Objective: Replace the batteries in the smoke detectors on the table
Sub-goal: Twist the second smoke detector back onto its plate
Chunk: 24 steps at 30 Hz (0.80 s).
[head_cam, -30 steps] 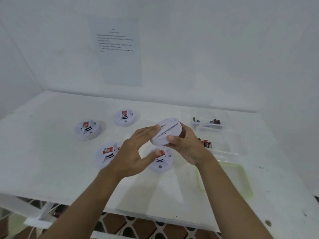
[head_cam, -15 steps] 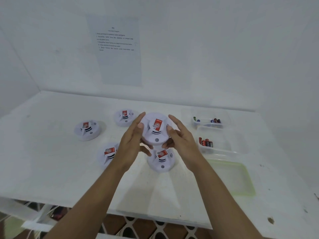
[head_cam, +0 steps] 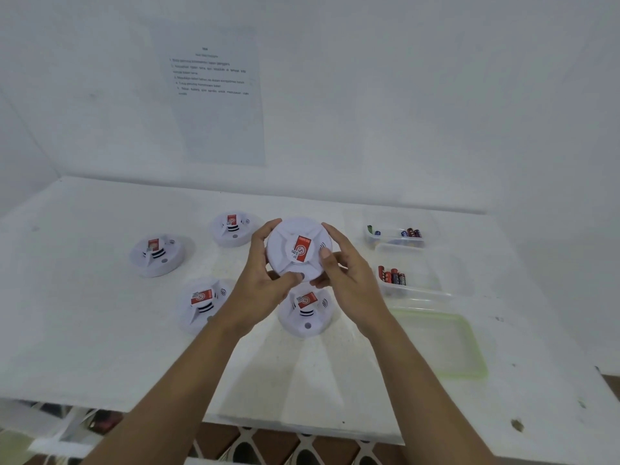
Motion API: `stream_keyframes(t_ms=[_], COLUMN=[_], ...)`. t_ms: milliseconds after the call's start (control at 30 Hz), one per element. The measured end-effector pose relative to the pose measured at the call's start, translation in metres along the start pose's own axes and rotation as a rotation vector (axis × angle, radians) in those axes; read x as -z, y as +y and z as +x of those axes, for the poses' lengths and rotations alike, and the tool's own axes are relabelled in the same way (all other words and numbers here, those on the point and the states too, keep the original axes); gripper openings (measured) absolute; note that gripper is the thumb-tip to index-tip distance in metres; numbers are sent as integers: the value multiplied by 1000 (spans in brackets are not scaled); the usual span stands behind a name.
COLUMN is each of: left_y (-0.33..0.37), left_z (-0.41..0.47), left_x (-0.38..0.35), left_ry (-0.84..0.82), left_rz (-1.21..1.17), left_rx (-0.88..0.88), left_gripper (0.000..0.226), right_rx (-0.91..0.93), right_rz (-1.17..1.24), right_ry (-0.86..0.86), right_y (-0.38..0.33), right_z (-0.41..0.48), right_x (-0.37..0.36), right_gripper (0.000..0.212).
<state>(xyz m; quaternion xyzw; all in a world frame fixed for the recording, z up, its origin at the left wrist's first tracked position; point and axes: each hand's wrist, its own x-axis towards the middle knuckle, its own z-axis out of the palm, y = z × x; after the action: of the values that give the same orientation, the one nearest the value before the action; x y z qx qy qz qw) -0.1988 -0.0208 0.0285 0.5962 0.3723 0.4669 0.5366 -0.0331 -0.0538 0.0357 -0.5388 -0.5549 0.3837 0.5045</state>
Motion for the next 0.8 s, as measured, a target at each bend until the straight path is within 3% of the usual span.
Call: stream_keyframes(t_ms=[200, 800], left_y=[-4, -9], left_z=[-1, 3], left_x=[-7, -5], left_ry=[34, 6], left_rz=[-1, 18], left_rx=[-60, -25], left_gripper=[78, 80], right_rx=[-8, -40], right_rz=[-13, 9], right_ry=[-17, -10], right_y=[3, 11], right_z=[0, 3], right_x=[3, 3], right_gripper=[43, 41])
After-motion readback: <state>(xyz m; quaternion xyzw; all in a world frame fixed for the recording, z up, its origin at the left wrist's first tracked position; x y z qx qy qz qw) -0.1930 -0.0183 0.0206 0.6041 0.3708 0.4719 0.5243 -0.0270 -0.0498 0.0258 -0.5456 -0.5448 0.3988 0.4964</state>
